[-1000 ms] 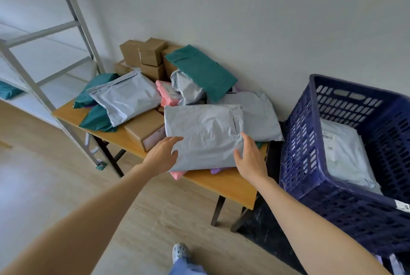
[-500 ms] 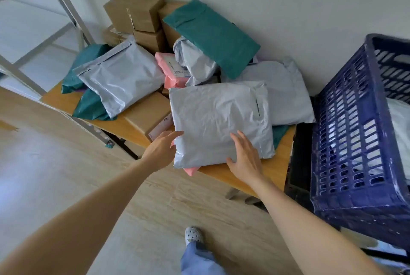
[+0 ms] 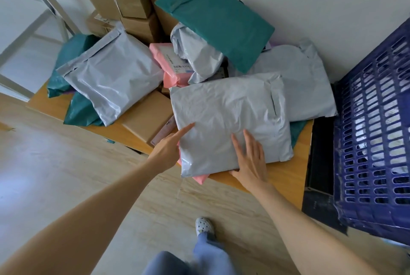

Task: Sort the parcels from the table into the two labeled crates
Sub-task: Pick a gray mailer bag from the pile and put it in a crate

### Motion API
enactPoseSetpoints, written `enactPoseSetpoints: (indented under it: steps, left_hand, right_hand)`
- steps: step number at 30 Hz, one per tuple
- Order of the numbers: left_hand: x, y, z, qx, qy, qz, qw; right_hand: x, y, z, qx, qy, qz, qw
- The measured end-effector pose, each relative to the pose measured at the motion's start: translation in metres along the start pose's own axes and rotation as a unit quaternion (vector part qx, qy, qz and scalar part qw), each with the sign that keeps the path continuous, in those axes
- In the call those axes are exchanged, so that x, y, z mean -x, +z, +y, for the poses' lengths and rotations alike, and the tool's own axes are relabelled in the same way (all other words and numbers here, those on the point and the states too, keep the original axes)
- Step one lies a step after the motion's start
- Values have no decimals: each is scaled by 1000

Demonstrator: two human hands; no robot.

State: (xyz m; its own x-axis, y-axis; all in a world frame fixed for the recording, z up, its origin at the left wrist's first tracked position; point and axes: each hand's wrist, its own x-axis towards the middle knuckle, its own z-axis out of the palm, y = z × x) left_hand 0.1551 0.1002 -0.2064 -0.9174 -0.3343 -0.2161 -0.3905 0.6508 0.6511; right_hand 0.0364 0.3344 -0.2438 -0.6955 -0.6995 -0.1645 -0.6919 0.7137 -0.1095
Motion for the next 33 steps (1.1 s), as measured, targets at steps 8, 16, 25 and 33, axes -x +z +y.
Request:
enactPoseSetpoints:
  steps: [8, 16, 25, 33]
  left_hand:
    - [-12, -8, 2, -40, 4, 12, 999]
    - [-23, -34, 9, -69, 69, -15, 995]
    - [-34, -68, 27, -34, 84, -8, 996]
    - [-41, -103, 69, -33, 136, 0, 990]
  right_hand:
    - [-1, -6, -9, 4, 20, 13, 1000]
    - [21, -35, -21, -53, 39, 112, 991]
    - [30, -87, -36, -91, 73, 245, 963]
    - [11, -158, -37, -132, 135, 295, 937]
